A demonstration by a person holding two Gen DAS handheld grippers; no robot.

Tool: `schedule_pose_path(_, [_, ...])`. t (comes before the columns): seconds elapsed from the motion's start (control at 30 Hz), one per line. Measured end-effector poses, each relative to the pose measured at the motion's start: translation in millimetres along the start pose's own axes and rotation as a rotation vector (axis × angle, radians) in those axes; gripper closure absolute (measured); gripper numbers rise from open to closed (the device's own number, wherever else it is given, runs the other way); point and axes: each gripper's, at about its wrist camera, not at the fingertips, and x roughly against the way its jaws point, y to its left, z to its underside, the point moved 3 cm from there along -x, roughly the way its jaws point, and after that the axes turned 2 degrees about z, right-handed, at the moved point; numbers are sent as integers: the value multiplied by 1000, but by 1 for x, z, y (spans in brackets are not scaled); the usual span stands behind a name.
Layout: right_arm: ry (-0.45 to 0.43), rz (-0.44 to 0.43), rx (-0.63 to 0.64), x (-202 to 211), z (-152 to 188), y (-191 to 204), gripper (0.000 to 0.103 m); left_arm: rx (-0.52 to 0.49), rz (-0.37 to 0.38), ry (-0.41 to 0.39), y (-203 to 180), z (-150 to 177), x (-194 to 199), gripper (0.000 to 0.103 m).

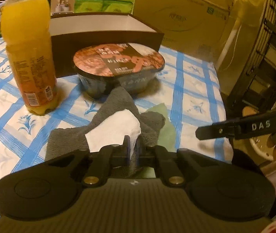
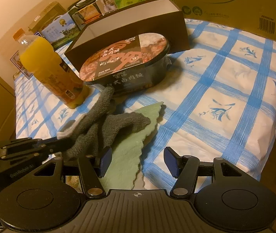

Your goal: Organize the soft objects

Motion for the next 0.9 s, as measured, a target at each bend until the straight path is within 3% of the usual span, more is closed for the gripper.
schedule_pose_path(0.3, [-7, -43, 29, -5, 1, 18, 43, 106, -12, -91, 32, 2, 44, 99])
schedule_pose_path(0.57, [-6, -94, 76, -13, -1, 42, 43, 243, 58, -98, 51, 15, 59, 99])
schedule_pose_path(0.9, [8, -75, 55, -14, 3, 35, 43, 274, 126, -80, 45, 17, 54, 98])
